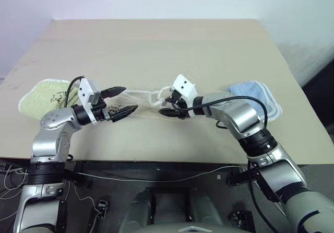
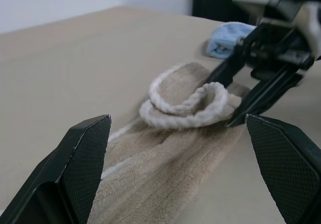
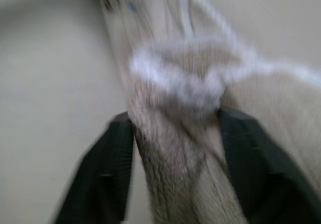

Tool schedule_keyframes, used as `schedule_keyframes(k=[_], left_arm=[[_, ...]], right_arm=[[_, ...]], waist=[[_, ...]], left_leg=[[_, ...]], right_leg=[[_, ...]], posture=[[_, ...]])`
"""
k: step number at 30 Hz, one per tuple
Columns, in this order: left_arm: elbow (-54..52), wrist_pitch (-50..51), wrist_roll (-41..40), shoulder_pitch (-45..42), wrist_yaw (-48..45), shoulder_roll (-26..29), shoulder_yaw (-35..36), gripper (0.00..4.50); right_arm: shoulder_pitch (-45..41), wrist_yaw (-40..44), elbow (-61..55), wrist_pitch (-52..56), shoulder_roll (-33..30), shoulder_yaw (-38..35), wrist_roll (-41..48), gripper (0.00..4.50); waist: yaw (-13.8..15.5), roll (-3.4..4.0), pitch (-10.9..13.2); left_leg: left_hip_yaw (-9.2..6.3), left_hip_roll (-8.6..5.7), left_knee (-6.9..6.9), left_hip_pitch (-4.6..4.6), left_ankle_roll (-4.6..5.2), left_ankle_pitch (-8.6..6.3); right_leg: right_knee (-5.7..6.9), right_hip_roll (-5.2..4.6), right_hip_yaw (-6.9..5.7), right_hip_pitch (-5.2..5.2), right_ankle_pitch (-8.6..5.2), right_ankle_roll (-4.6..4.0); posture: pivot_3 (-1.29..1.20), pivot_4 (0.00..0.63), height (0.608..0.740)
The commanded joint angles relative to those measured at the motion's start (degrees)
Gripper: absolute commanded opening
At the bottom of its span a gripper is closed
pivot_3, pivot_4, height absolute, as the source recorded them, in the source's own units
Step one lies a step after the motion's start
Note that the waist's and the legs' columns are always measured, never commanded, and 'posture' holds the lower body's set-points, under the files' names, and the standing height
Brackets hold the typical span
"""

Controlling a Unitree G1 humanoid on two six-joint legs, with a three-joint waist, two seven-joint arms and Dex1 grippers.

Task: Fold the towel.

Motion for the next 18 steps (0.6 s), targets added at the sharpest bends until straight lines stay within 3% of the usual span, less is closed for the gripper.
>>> schedule_keyframes(k=[1, 5, 6, 9, 15, 16, 18], left_arm=[[-0.7, -0.3, -1.0, 0.1, 1.0, 1.2, 2.7, 4.5], [-0.1, 0.5, -2.1, 0.7, 3.0, 0.7, 4.9, 4.5], [-0.1, 0.6, -2.4, 0.8, 3.7, 0.4, 5.4, 4.5], [-0.3, 1.5, -3.5, 1.0, 6.8, -0.9, 7.0, 4.5], [-3.8, 7.3, -8.2, 2.6, 13.8, -3.9, 10.4, 4.5], [-4.6, 8.9, -9.2, 3.2, 15.4, -4.4, 11.0, 4.5], [-7.1, 11.9, -11.3, 5.3, 18.3, -5.1, 12.3, 4.5]], right_arm=[[1.3, 0.1, -8.6, 2.4, -1.3, -5.8, 3.2, 3.31], [2.3, -0.8, -10.1, 3.0, -2.4, -10.0, 3.8, 3.31], [2.2, -1.5, -8.8, 2.4, -2.1, -10.9, 3.4, 3.13], [1.2, -2.9, -2.5, -1.9, -0.7, -11.1, 0.6, 2.42], [-0.4, -2.0, 13.0, -14.0, 5.0, -8.9, -4.2, 0.28], [-0.6, -2.0, 15.9, -16.0, 5.9, -8.4, -5.2, 0.03], [-0.6, -1.8, 21.4, -20.0, 7.1, -7.2, -7.7, 0.03]], waist=[[0.0, 0.0, 0.0], [0.0, 0.0, 0.0], [0.0, 0.0, 0.0], [-0.1, 0.0, 0.0], [-0.2, -0.01, 0.0], [-0.2, -0.01, 0.0], [-0.2, -0.01, 0.0]], left_leg=[[0.0, 0.0, 0.0, 0.0, 0.0, 0.0], [0.0, 0.0, 0.0, 0.0, 0.0, 0.0], [0.0, 0.0, 0.0, 0.0, 0.0, 0.0], [0.0, 0.0, -0.02, 0.01, 0.0, 0.0], [0.03, 0.0, -0.01, 0.01, 0.0, 0.0], [0.03, 0.0, -0.02, 0.01, 0.0, 0.0], [0.03, 0.01, -0.01, 0.01, 0.0, 0.0]], right_leg=[[0.0, 0.0, 0.0, 0.0, 0.0, 0.0], [0.0, -0.01, 0.0, 0.01, 0.0, 0.0], [0.0, -0.01, 0.0, 0.01, 0.0, 0.0], [0.0, -0.01, 0.0, 0.0, 0.0, 0.0], [0.01, 0.0, 0.02, -0.01, 0.0, 0.0], [0.03, 0.01, 0.02, -0.01, 0.0, 0.0], [0.02, 0.01, 0.03, -0.01, 0.0, 0.0]], posture=[[0.0, 0.15, 0.74], [0.0, 0.15, 0.74], [0.0, 0.15, 0.74], [0.0, 0.15, 0.74], [0.0, 0.15, 0.74], [0.0, 0.15, 0.74], [0.0, 0.15, 0.74]])
